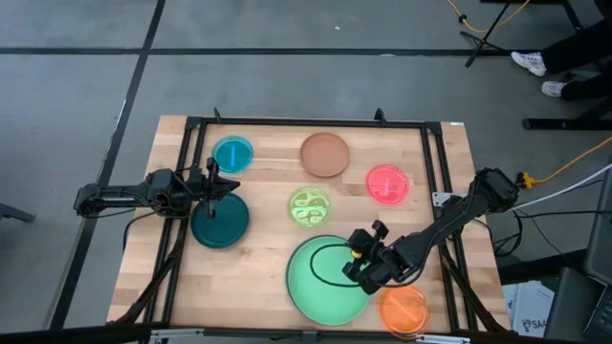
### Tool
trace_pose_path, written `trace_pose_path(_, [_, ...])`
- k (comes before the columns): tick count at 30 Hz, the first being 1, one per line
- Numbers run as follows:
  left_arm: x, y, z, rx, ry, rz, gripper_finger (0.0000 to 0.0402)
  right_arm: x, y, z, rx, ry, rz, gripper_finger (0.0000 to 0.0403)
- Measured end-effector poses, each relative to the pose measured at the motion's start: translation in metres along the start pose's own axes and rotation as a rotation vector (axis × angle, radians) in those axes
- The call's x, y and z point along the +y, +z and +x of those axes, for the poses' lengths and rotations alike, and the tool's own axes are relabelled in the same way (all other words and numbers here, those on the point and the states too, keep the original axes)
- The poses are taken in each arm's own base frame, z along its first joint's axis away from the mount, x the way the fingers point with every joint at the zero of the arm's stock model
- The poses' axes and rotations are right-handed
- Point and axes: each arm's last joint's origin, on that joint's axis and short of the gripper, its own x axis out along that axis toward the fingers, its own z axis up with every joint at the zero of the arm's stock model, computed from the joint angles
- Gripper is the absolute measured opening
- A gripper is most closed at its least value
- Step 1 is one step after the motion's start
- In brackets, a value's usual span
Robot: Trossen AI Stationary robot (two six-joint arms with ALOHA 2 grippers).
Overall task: Stack plastic plates
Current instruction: Stack the light green plate on top of the gray plate, then stack the dark green plate on top of the light green plate
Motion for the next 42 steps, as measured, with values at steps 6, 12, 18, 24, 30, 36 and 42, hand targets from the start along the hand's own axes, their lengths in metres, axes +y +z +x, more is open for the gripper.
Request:
trace_pose_path(6, [0.000,0.000,0.000,-0.001,0.000,-0.003,0.0000,-0.007,-0.013,0.012,-0.007,0.013,0.014,0.0001])
trace_pose_path(12, [0.000,0.000,0.000,-0.001,0.000,0.000,0.0000,-0.012,-0.020,0.018,-0.001,-0.004,0.001,0.0004])
trace_pose_path(18, [0.000,0.000,0.000,-0.001,0.000,0.000,0.0000,-0.013,-0.021,0.019,0.000,-0.008,-0.009,0.0054])
trace_pose_path(24, [0.001,0.000,0.000,-0.003,0.019,-0.004,0.0000,-0.013,-0.021,0.019,0.002,-0.007,-0.041,0.0122])
trace_pose_path(30, [0.002,0.000,0.000,-0.007,0.053,0.001,0.0021,-0.010,-0.016,0.015,-0.027,-0.017,-0.104,0.0161])
trace_pose_path(36, [0.002,0.000,0.000,-0.003,0.053,0.001,0.0093,-0.007,-0.010,0.012,-0.091,-0.031,-0.185,0.0176])
trace_pose_path(42, [0.002,-0.001,0.001,0.010,0.056,0.003,0.0159,-0.007,-0.009,0.012,-0.124,-0.050,-0.189,0.0189])
